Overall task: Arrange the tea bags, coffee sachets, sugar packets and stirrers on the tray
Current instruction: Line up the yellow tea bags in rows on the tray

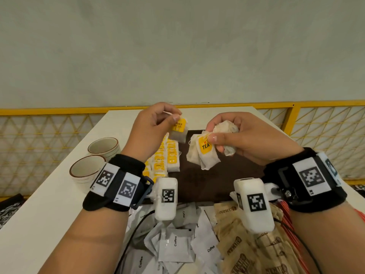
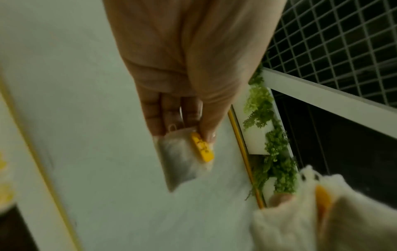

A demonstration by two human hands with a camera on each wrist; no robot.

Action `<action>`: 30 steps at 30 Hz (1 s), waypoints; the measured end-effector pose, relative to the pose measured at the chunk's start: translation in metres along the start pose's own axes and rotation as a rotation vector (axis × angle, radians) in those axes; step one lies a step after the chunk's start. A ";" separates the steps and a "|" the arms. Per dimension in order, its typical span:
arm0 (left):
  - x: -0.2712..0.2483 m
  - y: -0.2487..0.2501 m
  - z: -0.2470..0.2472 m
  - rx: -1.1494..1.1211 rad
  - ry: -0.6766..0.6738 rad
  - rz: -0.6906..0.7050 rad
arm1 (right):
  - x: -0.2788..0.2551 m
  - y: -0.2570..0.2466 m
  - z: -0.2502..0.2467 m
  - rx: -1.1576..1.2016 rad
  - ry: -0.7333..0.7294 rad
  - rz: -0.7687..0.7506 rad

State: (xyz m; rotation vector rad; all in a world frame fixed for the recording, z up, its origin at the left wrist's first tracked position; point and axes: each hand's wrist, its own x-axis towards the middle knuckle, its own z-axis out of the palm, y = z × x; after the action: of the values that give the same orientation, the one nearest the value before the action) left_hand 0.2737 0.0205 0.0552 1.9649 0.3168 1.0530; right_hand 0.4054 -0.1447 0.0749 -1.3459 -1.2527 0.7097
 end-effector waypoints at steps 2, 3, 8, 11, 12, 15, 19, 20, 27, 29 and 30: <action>-0.002 0.002 0.004 -0.051 -0.055 -0.032 | 0.000 -0.001 0.001 0.017 0.011 -0.004; -0.003 0.004 0.006 -0.062 -0.090 -0.036 | 0.001 -0.001 0.001 0.019 0.033 -0.004; -0.008 0.010 0.011 -0.075 -0.253 -0.089 | 0.006 0.006 -0.005 -0.036 0.189 -0.017; -0.009 0.014 0.014 -0.091 -0.263 -0.124 | 0.009 0.009 -0.006 -0.084 0.249 -0.016; -0.010 0.015 0.015 -0.104 -0.253 -0.138 | 0.010 0.011 -0.007 -0.087 0.266 -0.014; -0.011 0.016 0.021 -0.138 -0.224 -0.175 | 0.012 0.014 -0.006 -0.102 0.312 -0.020; -0.012 0.010 0.025 -0.089 -0.247 -0.200 | 0.014 0.016 -0.001 -0.111 0.332 -0.025; -0.012 0.009 0.025 -0.088 -0.233 -0.200 | 0.014 0.016 -0.002 -0.116 0.341 -0.032; -0.010 0.006 0.027 -0.157 -0.129 -0.168 | 0.013 0.017 -0.001 -0.141 0.341 -0.028; -0.009 0.006 0.027 -0.198 -0.118 -0.176 | 0.015 0.017 -0.001 -0.117 0.355 -0.008; -0.009 0.006 0.026 -0.216 -0.119 -0.180 | 0.015 0.018 -0.001 -0.072 0.356 0.010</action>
State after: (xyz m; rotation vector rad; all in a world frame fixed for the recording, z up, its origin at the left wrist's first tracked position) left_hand 0.2873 -0.0031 0.0477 1.7617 0.2959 0.8165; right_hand 0.4150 -0.1278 0.0622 -1.4641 -0.9933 0.4107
